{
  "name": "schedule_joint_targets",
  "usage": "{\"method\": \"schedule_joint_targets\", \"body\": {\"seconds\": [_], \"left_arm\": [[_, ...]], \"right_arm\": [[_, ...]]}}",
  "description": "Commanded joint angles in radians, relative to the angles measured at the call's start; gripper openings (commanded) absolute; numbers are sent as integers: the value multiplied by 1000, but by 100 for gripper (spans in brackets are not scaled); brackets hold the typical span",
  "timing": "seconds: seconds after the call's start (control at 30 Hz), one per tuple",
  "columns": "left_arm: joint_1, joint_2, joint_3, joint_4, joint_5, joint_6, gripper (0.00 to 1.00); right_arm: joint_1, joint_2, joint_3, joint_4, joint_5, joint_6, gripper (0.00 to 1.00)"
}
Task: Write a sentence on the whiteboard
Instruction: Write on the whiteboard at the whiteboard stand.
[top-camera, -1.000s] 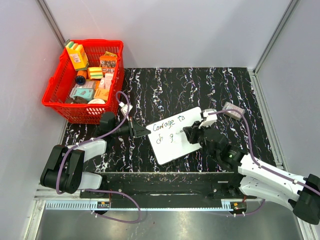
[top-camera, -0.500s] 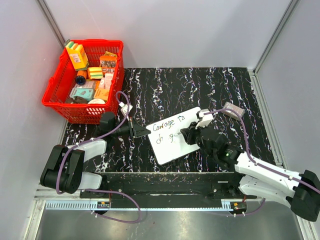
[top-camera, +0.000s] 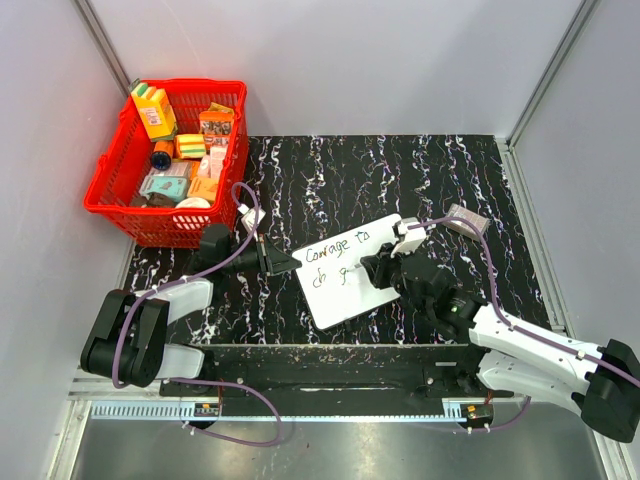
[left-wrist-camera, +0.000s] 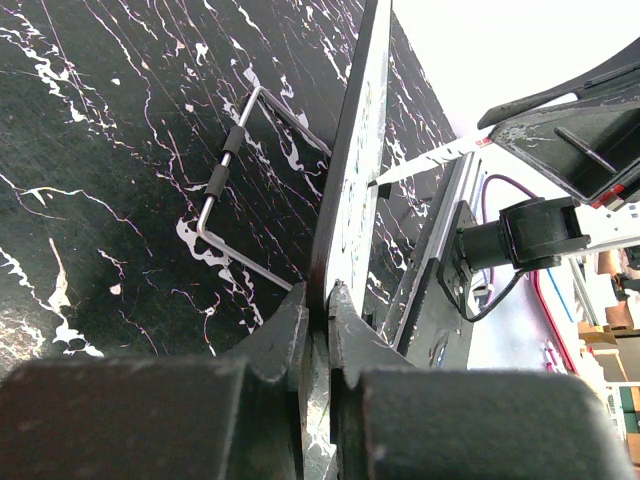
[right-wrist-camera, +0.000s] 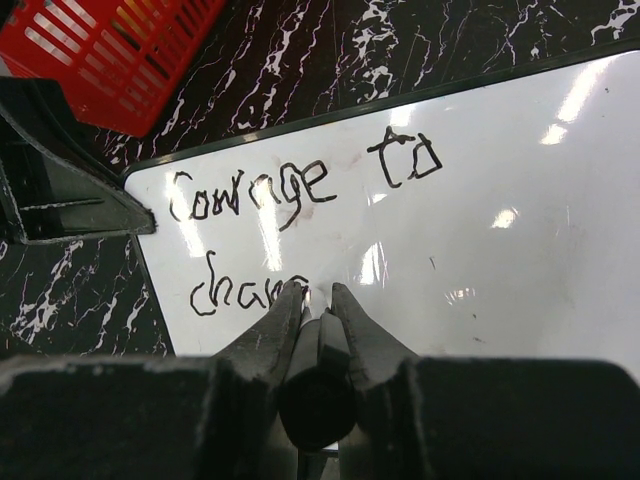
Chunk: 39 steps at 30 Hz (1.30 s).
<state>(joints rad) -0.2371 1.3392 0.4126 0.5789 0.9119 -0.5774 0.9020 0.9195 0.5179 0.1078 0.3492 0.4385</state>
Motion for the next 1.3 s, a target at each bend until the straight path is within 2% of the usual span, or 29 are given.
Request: {"method": "schedule_joint_targets", "body": {"seconds": [0.0,0.53,1.27], "left_arm": [[13,21,6,19,-107,119,0],[13,21,6,19,-105,119,0],[12,21,6,21,-102,120,0]], "right_arm": [[-6,-4,28,12,48,-18,0],[-12,-16,36,12,109,-9,0],[-12,15,28,59,-12,-3,0]]}}
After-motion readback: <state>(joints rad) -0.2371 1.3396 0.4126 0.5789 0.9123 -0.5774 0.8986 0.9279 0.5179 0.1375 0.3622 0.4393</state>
